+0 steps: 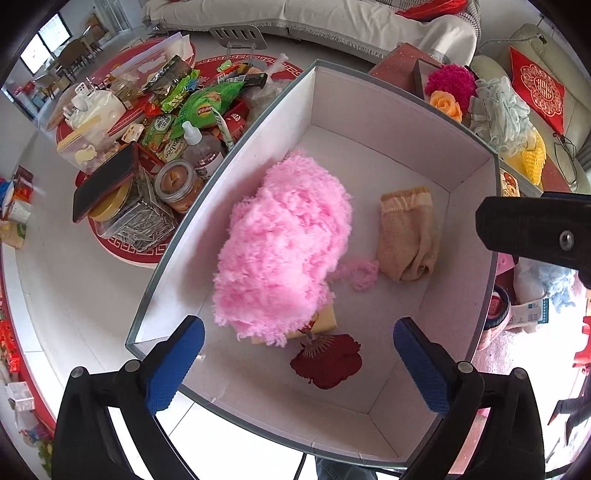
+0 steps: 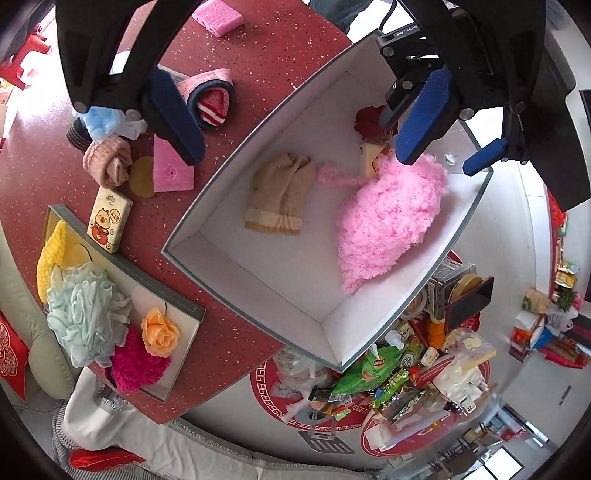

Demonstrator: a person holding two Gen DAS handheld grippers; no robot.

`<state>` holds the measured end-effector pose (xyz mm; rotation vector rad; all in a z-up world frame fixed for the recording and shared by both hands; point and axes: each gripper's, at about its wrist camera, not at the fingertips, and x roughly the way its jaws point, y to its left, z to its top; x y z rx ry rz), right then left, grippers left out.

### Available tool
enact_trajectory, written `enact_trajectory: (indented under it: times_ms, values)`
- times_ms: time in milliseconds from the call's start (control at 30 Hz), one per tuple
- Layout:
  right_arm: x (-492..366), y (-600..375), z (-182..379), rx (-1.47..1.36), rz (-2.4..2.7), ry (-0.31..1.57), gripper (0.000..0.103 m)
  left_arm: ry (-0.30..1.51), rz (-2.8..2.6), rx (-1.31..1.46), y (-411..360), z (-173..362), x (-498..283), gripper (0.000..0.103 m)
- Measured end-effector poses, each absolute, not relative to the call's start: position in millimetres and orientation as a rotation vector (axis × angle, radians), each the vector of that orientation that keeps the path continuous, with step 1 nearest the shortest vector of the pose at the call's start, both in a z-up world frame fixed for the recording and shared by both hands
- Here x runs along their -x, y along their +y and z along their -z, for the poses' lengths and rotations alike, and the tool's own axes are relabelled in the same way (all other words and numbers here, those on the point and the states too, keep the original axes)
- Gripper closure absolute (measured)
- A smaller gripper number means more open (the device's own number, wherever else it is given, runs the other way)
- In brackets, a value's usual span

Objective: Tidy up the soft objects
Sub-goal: 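Withdraw both open tools from the box toward the table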

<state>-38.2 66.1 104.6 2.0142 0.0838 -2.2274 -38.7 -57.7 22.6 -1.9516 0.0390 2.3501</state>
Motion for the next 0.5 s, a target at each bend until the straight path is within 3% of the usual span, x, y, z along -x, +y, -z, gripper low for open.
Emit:
enact_trajectory:
  times_ms: [500]
  values:
    - [-27,120,-126,-1.999,2.279,-0.064,0.000,0.260,-2.232,1.907,0,-40,0,0.000]
